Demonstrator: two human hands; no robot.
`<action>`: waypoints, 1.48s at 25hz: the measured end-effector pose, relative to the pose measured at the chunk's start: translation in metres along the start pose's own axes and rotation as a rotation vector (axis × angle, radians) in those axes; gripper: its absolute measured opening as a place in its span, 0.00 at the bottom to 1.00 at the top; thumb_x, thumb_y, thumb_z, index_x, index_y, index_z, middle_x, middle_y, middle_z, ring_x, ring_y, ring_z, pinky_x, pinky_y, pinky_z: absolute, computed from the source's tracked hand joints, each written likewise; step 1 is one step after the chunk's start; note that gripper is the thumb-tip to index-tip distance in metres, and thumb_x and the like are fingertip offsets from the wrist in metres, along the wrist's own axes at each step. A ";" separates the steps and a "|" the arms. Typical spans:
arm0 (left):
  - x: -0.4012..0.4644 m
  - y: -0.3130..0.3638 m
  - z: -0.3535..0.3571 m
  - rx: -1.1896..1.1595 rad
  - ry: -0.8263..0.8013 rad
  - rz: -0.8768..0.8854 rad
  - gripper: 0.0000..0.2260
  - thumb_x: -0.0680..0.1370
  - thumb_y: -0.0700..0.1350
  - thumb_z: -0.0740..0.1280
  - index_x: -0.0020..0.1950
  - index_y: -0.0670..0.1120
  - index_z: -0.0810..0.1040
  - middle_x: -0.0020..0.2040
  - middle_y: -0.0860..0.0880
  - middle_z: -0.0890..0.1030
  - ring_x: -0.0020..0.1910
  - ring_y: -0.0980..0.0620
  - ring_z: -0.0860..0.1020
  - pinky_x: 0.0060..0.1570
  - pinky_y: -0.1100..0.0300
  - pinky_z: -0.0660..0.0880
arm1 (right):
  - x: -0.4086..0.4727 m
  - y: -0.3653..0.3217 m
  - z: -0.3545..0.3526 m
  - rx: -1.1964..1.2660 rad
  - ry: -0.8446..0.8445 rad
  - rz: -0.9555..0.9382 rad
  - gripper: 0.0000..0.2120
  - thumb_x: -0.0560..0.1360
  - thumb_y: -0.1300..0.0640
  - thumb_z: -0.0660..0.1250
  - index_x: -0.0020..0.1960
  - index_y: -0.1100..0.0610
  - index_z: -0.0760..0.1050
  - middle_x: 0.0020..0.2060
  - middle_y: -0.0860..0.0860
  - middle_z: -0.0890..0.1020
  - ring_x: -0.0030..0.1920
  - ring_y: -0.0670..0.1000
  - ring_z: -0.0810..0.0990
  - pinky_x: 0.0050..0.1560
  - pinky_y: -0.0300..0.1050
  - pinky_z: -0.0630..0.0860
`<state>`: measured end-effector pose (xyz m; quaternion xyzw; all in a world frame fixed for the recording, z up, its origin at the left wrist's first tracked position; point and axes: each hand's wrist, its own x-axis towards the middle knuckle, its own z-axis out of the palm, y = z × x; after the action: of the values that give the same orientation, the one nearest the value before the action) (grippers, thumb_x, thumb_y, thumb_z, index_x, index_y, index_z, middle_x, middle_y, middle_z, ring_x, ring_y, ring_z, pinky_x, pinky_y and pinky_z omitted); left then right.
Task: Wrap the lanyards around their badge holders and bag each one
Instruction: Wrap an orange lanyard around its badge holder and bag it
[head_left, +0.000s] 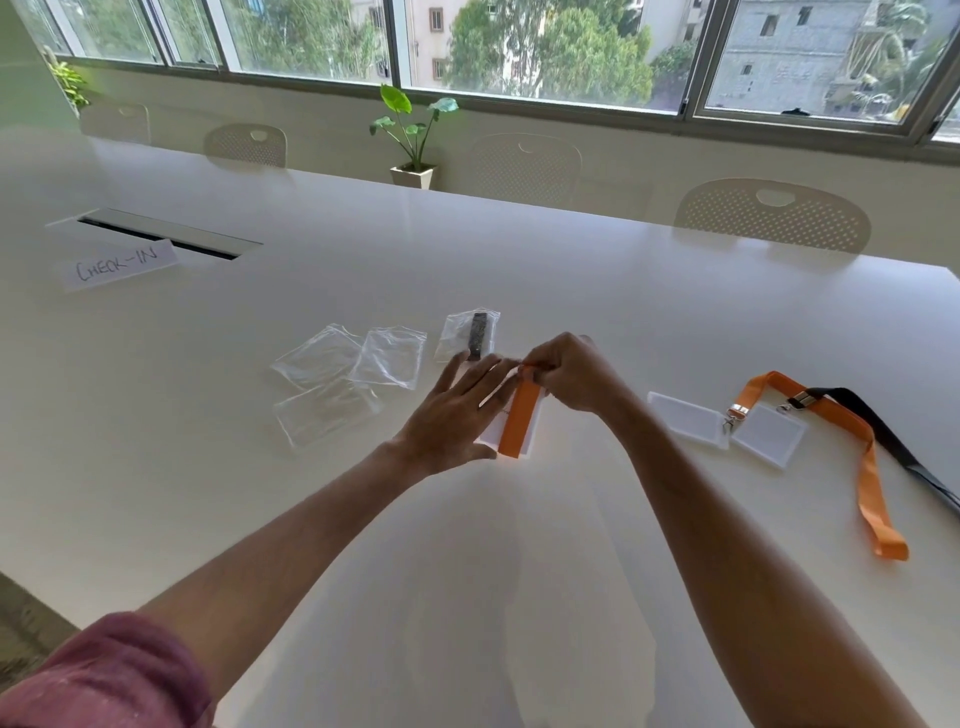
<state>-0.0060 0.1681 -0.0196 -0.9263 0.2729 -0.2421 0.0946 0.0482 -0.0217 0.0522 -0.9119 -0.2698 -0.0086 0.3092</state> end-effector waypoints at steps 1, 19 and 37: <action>0.000 -0.008 -0.001 -0.037 -0.007 -0.035 0.54 0.62 0.66 0.73 0.76 0.40 0.54 0.76 0.41 0.59 0.76 0.42 0.54 0.73 0.41 0.47 | 0.003 -0.002 0.002 -0.014 0.042 0.019 0.10 0.72 0.64 0.66 0.47 0.56 0.85 0.39 0.52 0.85 0.41 0.53 0.82 0.46 0.49 0.80; -0.027 -0.099 0.044 -0.351 -0.567 -0.619 0.27 0.78 0.66 0.49 0.62 0.49 0.74 0.70 0.50 0.68 0.75 0.47 0.52 0.69 0.37 0.47 | -0.012 -0.004 0.019 -0.027 0.382 0.264 0.11 0.71 0.60 0.64 0.47 0.52 0.84 0.44 0.50 0.86 0.44 0.53 0.81 0.41 0.40 0.68; 0.000 -0.091 0.052 -0.476 -0.429 -0.812 0.47 0.58 0.67 0.74 0.71 0.48 0.65 0.65 0.45 0.73 0.65 0.43 0.69 0.61 0.45 0.66 | -0.010 -0.003 0.023 -0.130 0.456 0.232 0.09 0.73 0.58 0.65 0.48 0.51 0.83 0.47 0.47 0.86 0.49 0.52 0.80 0.59 0.49 0.64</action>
<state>0.0620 0.2459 -0.0363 -0.9822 -0.0868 0.0047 -0.1666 0.0347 -0.0117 0.0328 -0.9291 -0.0859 -0.1955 0.3018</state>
